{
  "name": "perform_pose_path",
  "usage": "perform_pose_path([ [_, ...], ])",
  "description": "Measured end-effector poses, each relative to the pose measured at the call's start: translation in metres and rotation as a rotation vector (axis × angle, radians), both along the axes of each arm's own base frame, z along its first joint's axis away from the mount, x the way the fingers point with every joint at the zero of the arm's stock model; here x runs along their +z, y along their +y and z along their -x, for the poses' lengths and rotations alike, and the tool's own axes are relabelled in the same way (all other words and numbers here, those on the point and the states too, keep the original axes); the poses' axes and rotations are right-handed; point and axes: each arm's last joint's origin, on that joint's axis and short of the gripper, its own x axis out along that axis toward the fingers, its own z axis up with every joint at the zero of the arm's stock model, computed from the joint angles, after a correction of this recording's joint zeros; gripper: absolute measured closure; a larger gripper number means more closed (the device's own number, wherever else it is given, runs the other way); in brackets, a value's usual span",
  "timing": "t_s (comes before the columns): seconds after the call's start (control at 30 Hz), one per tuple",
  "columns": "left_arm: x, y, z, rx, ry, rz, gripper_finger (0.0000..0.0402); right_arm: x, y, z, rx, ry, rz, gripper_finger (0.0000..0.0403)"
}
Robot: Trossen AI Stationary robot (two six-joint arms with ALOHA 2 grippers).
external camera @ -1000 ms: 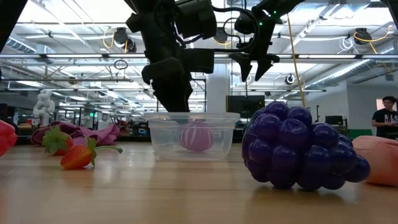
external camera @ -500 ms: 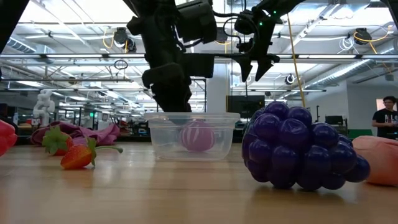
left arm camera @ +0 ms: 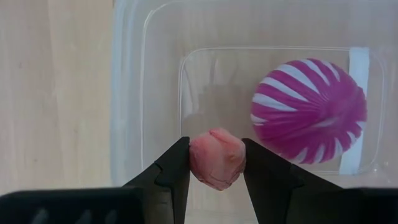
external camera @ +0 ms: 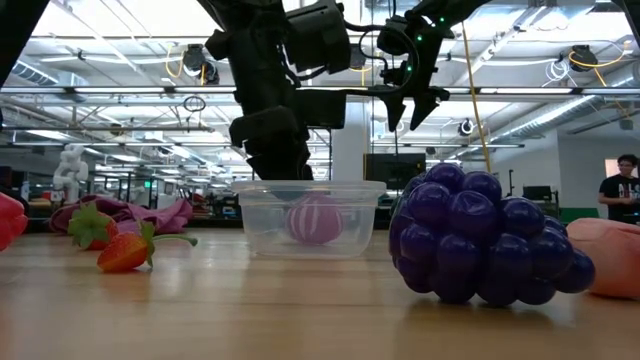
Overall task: Pick and placing Produce into tupperware
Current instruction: Put the top left peach into the transparent bin, then put the top left strawberry into the transparent bin
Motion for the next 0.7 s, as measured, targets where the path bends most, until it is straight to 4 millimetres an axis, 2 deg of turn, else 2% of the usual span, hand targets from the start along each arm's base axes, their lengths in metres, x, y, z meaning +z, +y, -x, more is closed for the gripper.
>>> perform_pose_path([
  [0.2, -0.0001, -0.0001, 0.0004, -0.008, 0.005, 0.001, 0.0267, 0.0, 0.0, -0.0001, 0.0, -0.001, 0.0, 0.011],
  [0.5, -0.0001, 0.0001, 0.0004, -0.001, 0.004, -0.003, 0.0194, 0.0001, -0.0001, -0.0001, 0.0, -0.001, 0.001, 0.011],
  [0.7, -0.0001, 0.0006, 0.0003, 0.012, 0.003, -0.019, 0.0167, 0.0001, -0.0001, -0.0001, 0.0, -0.002, 0.001, 0.011],
])
